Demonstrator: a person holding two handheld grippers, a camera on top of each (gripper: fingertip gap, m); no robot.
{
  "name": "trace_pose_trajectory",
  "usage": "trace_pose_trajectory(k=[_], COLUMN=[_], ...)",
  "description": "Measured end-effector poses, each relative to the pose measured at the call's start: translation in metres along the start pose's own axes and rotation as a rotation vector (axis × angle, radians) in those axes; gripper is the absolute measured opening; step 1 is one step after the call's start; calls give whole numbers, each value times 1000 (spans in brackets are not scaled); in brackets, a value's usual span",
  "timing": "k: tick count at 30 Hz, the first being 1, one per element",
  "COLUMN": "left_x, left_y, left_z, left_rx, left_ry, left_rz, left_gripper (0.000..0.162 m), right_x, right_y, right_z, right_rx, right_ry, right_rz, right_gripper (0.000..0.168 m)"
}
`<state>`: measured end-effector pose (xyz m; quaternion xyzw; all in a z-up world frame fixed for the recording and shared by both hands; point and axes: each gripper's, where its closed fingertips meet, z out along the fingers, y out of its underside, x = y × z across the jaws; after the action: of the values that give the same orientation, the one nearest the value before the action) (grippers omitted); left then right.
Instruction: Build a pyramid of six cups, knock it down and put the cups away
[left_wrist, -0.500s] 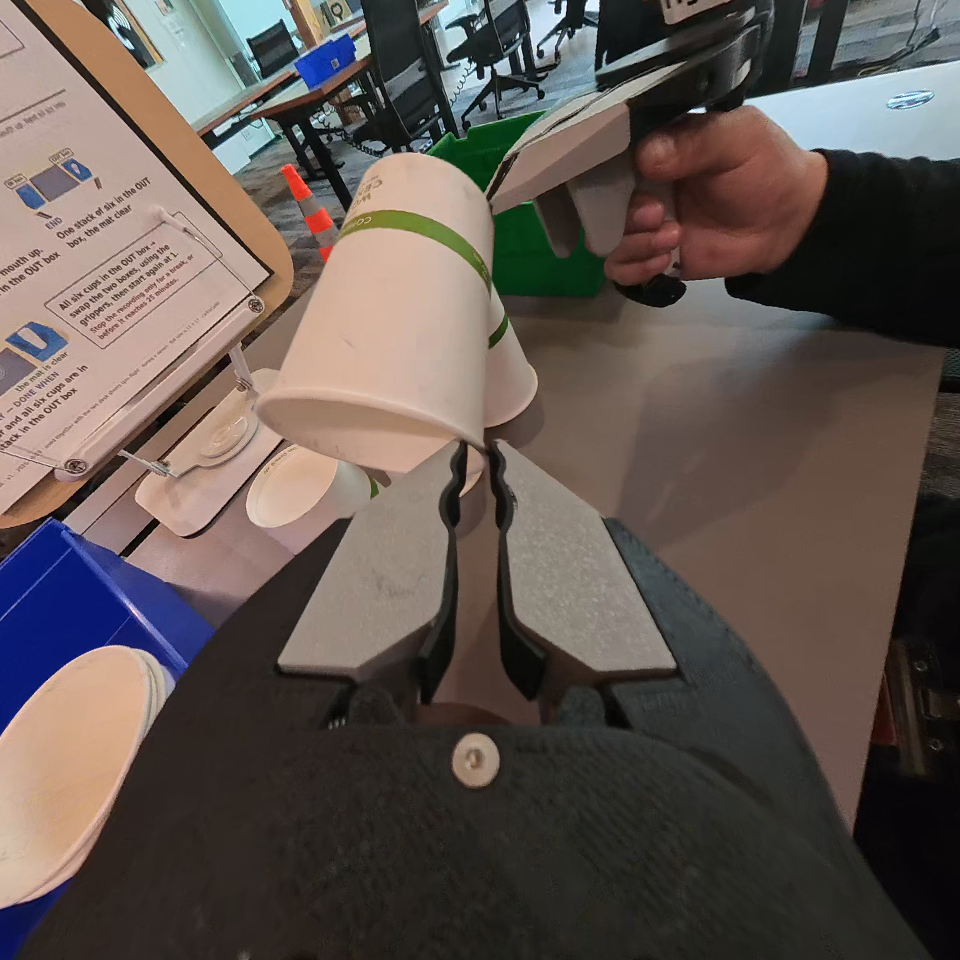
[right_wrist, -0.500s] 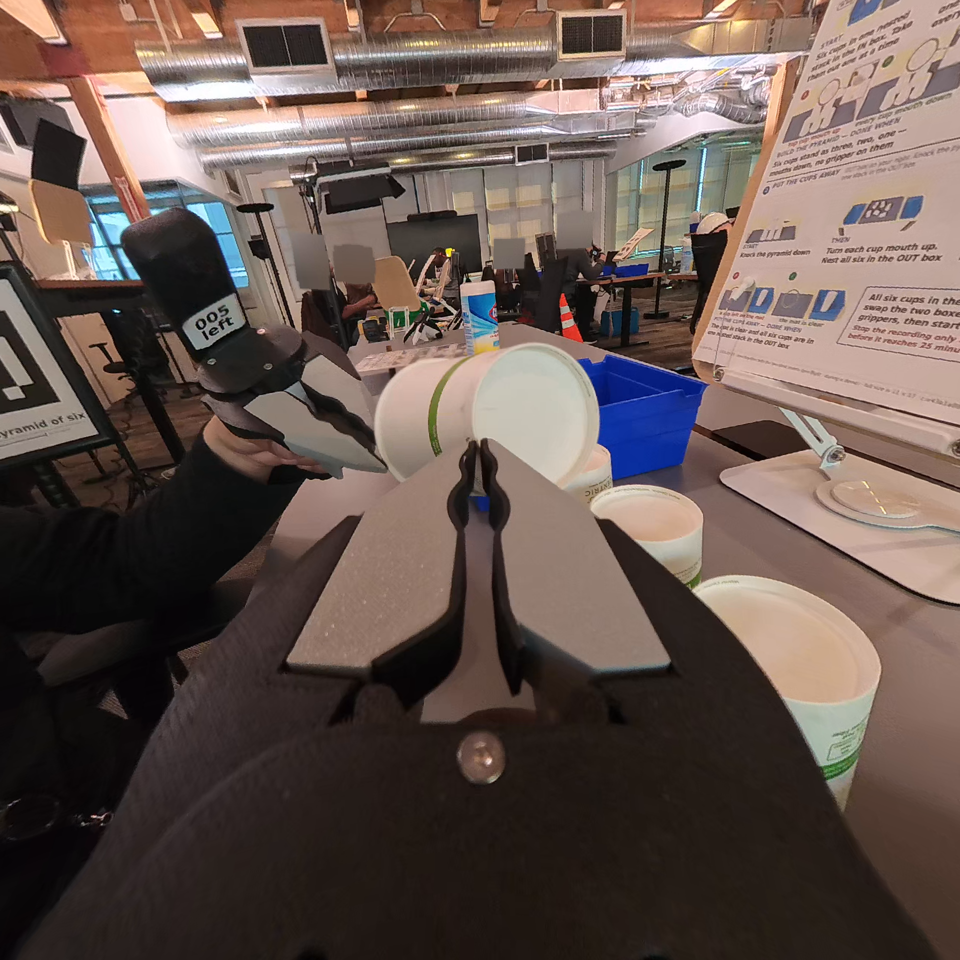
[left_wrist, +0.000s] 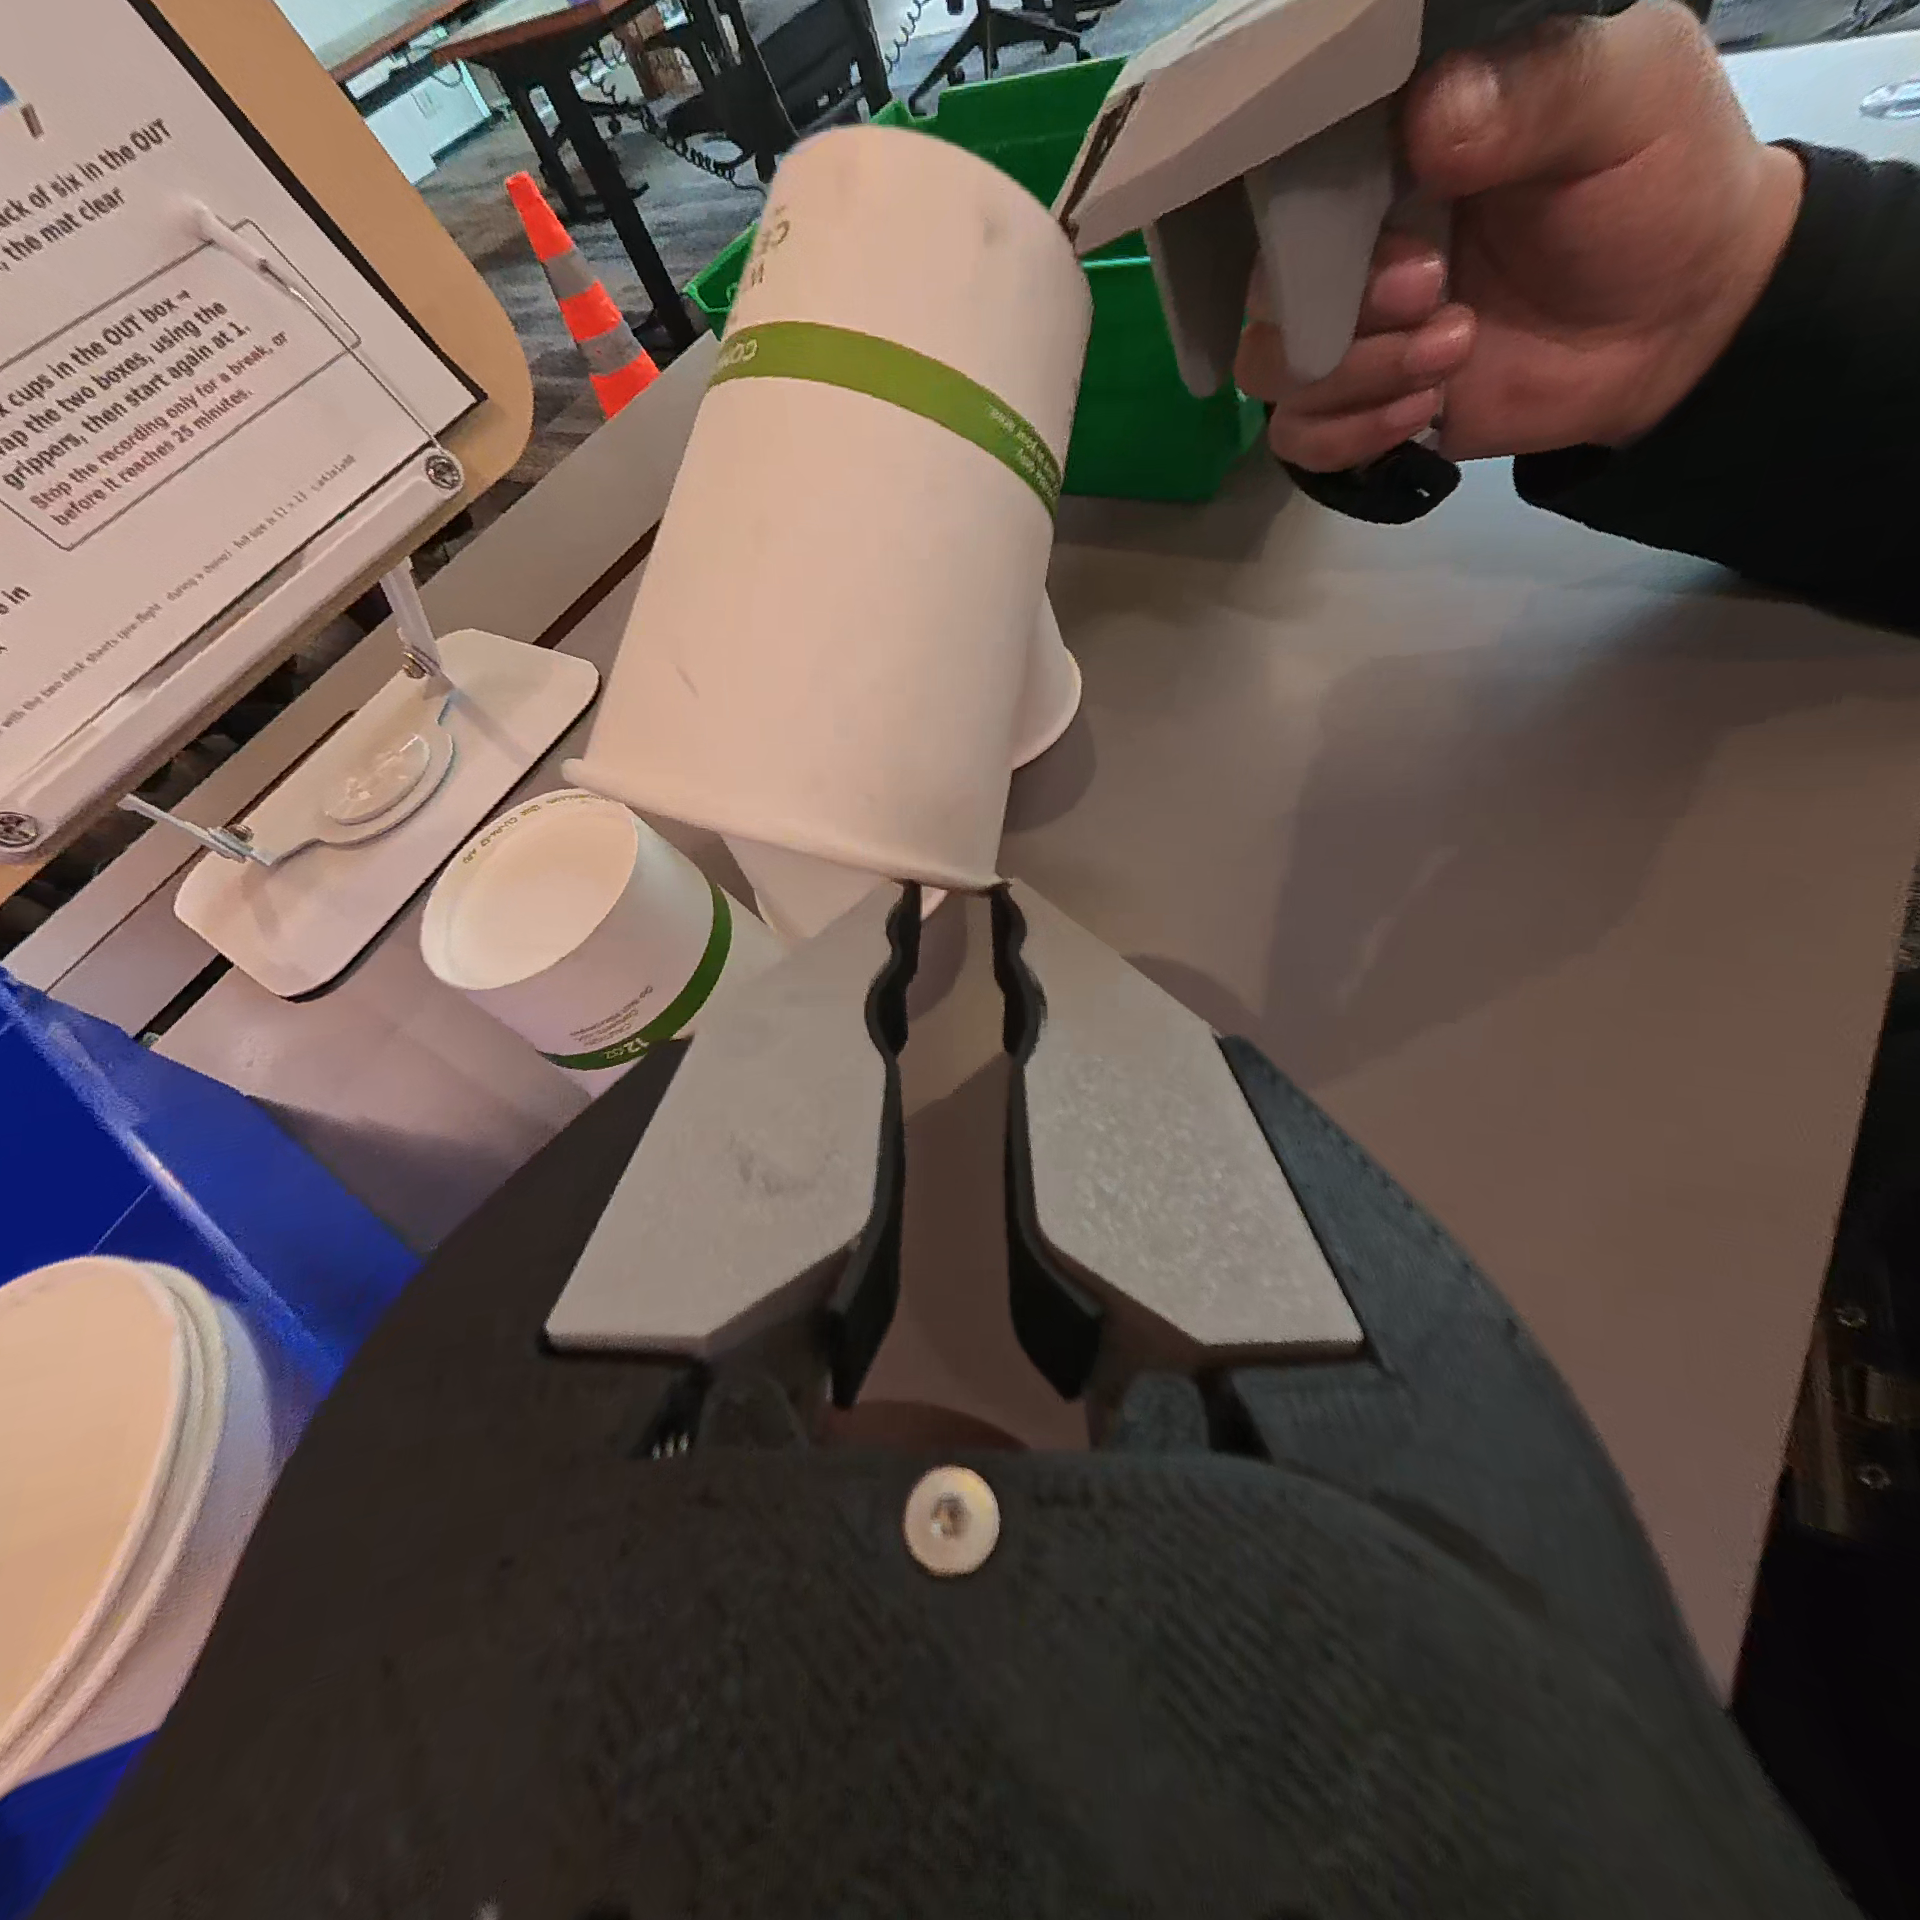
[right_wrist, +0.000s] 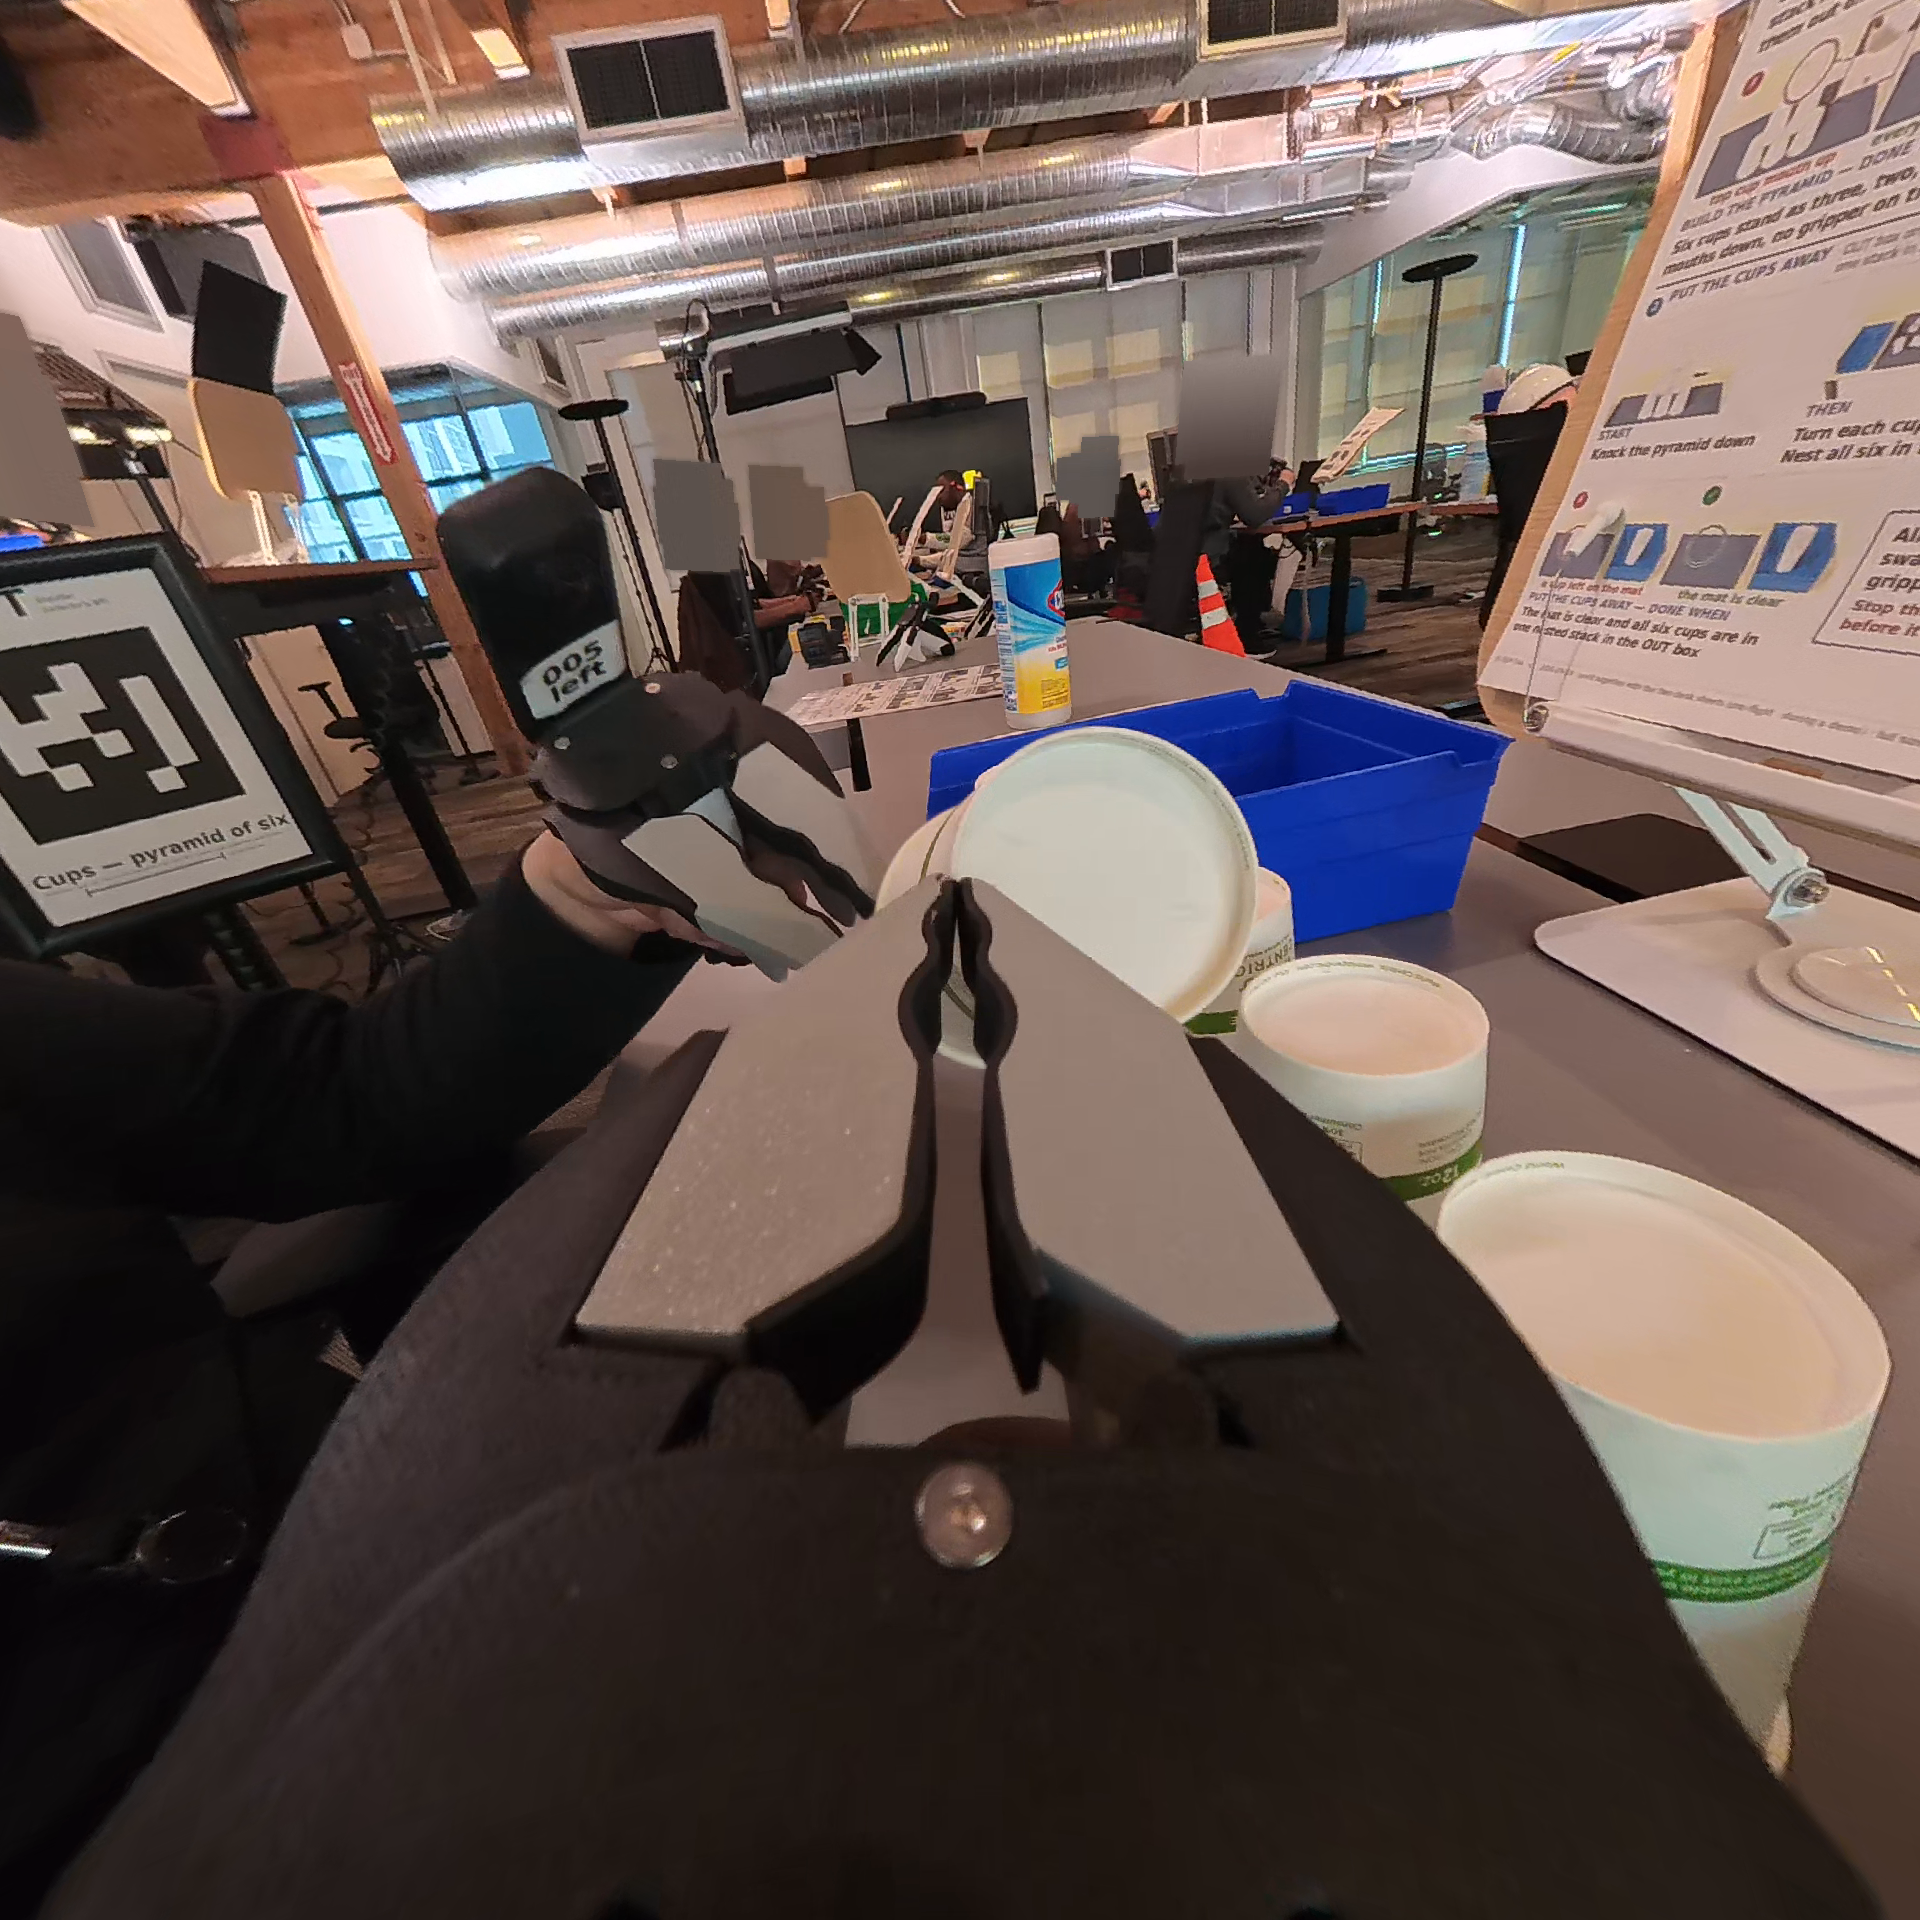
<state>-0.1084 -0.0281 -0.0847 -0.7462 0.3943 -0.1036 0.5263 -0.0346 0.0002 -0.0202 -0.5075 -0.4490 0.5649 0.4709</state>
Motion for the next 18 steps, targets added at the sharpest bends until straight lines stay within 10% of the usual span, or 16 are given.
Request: trace_pose_trajectory(k=[1,18], left_x=[1,64], left_y=[1,62], left_z=[2,56], left_rx=[-6,-285], left_ry=[4,198], left_rz=[2,126], left_gripper=[11,0], right_x=[0,-10], right_y=[0,43], right_z=[-1,-1], right_rx=[1,-282], right_ry=[-5,-42], right_rz=[5,-36], right_gripper=[0,0])
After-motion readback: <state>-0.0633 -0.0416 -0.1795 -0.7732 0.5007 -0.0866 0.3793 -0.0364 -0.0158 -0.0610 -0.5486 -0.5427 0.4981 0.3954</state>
